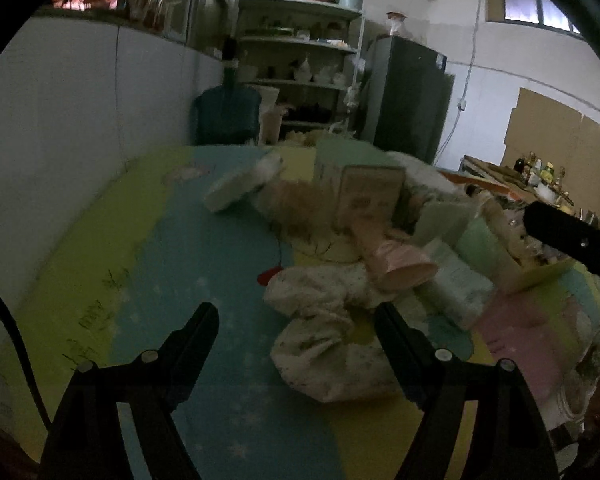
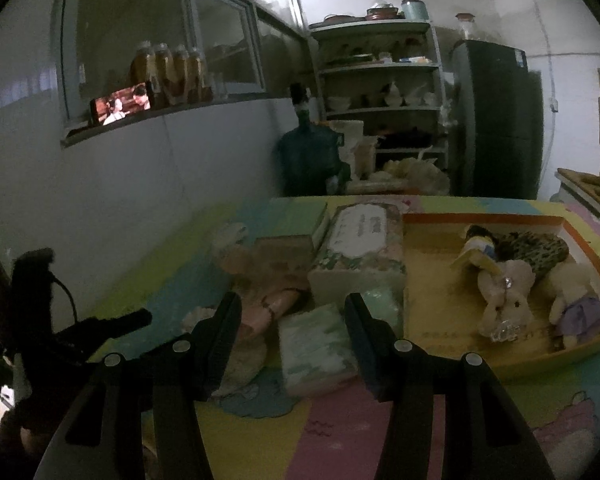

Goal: Organize soft objects
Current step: 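Grasp the white dotted cloth with the left tool while the right tool grasps the pink wrapped stick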

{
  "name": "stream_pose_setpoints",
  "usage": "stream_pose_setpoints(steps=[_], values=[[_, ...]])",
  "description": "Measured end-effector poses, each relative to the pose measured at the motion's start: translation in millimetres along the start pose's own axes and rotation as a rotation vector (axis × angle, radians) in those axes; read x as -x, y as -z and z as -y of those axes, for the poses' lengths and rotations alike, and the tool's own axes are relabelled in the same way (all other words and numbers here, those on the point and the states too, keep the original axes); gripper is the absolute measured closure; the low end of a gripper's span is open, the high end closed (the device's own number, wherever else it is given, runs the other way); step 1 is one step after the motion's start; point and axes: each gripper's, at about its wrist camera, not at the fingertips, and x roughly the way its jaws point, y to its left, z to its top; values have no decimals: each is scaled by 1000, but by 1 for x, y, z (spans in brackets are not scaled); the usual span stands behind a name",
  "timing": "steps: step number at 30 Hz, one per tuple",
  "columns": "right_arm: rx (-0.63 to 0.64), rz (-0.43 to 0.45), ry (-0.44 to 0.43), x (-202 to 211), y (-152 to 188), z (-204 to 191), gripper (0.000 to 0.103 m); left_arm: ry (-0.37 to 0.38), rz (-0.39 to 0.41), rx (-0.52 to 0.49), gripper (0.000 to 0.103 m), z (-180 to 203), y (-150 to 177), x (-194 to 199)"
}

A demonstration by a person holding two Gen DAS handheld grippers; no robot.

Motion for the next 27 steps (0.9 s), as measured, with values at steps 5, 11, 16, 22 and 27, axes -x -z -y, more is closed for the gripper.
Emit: stream_pose_setpoints(steps=[5, 11, 16, 22, 27], values=[[5, -11, -1, -5, 1, -2, 48, 25, -43, 33, 29, -3, 2, -12], [4, -23, -5, -11, 1, -2, 48, 33, -37, 31, 63, -3, 4, -18], [3, -42, -15, -17, 2, -2, 47, 57, -9, 38, 92, -5, 7, -16], [-4, -80, -70, -31, 3, -8, 47, 6, 52, 65, 92, -18, 11, 7], [-1, -110, -113, -54, 1, -22, 48, -52, 107, 96, 92, -34, 10, 28]])
